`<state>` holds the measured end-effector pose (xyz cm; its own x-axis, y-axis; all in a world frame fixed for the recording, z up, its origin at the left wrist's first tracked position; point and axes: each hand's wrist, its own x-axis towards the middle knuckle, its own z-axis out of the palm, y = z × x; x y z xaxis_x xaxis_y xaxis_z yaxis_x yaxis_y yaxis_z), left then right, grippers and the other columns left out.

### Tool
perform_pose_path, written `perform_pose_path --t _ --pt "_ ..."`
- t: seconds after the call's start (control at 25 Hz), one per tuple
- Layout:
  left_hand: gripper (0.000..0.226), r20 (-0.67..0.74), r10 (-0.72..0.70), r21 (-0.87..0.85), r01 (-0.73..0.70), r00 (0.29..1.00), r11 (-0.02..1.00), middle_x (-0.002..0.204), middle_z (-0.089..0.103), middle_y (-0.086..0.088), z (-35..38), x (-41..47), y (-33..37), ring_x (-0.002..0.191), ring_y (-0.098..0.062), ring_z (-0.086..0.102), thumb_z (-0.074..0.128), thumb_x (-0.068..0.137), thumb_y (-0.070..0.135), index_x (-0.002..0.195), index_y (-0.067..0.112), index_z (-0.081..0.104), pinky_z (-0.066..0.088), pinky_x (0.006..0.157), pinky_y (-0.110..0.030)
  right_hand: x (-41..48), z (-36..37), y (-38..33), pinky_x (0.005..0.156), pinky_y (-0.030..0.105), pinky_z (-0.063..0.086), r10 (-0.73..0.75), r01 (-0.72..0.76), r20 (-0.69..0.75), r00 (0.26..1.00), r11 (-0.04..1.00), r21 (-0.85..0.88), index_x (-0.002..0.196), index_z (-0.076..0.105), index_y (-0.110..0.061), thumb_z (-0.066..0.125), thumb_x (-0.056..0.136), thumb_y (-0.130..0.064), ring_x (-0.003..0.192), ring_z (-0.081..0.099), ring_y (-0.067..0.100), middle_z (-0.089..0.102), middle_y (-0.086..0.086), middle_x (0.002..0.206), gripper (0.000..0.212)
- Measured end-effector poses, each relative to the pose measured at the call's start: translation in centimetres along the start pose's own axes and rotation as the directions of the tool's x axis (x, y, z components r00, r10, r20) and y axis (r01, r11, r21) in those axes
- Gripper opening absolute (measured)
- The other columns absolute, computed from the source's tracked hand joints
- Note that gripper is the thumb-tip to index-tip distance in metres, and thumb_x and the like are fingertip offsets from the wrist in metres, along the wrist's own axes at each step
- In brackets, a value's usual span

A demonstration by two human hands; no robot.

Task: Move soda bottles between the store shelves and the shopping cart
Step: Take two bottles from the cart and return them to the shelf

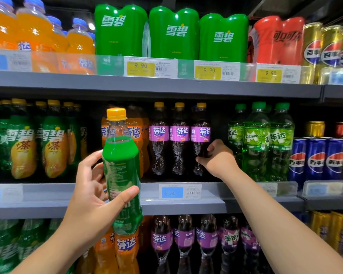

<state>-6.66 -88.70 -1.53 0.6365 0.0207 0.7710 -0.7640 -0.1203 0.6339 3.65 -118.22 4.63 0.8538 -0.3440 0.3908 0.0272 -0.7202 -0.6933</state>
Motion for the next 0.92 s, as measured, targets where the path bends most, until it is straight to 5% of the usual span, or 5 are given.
perform_pose_path --t 0.2,0.36,0.52,0.64,0.92 --pt "0.08 0.048 -0.077 -0.07 0.08 0.996 0.994 0.124 0.061 0.03 -0.4 0.1 -0.5 0.12 0.001 0.06 0.084 0.061 0.033 0.121 0.067 0.043 0.057 0.085 -0.02 -4.2 -0.7 0.6 0.073 0.017 0.045 -0.248 0.295 -0.263 0.932 0.943 0.155 0.099 0.054 -0.024 0.072 0.09 -0.022 0.097 0.059 0.009 0.062 -0.007 0.105 0.021" --pt "0.081 0.11 -0.104 -0.126 0.118 0.988 0.985 0.128 0.065 0.016 -0.3 0.1 -0.7 0.117 -0.002 0.064 0.08 0.07 0.022 0.135 0.049 0.039 0.055 0.082 -0.016 -9.9 -0.1 -1.4 0.077 0.012 0.054 -0.459 0.527 -0.259 0.85 0.73 0.436 0.089 0.061 -0.033 0.068 0.091 -0.009 0.098 0.066 -0.001 0.069 -0.015 0.099 0.024" --pt "0.072 0.207 -0.151 -0.191 0.191 0.967 0.963 0.129 0.067 0.005 -0.5 0.1 -0.3 0.116 -0.019 0.068 0.077 0.085 0.018 0.14 0.041 0.035 0.057 0.085 -0.026 -13.9 2.3 -3.8 0.085 0.033 0.06 -0.58 0.384 0.074 0.811 0.623 0.681 0.099 0.063 -0.036 0.073 0.085 -0.03 0.105 0.07 0.01 0.071 -0.011 0.111 0.018" --pt "0.074 0.271 -0.167 -0.263 0.239 0.948 0.935 0.133 0.065 -0.005 -1.6 -0.1 0.1 0.119 -0.027 0.066 0.075 0.086 0.02 0.145 0.037 0.034 0.057 0.088 -0.031 -15.6 4.5 -5.1 0.088 0.026 0.057 -0.636 0.261 0.317 0.704 0.647 0.717 0.119 0.057 -0.04 0.078 0.076 -0.042 0.11 0.068 0.006 0.07 -0.015 0.119 0.048" --pt "0.056 0.299 -0.24 -0.32 0.334 0.923 0.886 0.137 0.063 -0.009 -6.0 -0.2 0.7 0.128 -0.029 0.059 0.069 0.09 0.022 0.142 0.027 0.05 0.053 0.097 -0.036 -17.9 8.8 -8.6 0.086 0.032 0.059 -0.591 0.293 0.165 0.789 0.6 0.745 0.113 0.06 -0.042 0.085 0.062 -0.047 0.1 0.071 0.006 0.073 -0.014 0.111 0.057"
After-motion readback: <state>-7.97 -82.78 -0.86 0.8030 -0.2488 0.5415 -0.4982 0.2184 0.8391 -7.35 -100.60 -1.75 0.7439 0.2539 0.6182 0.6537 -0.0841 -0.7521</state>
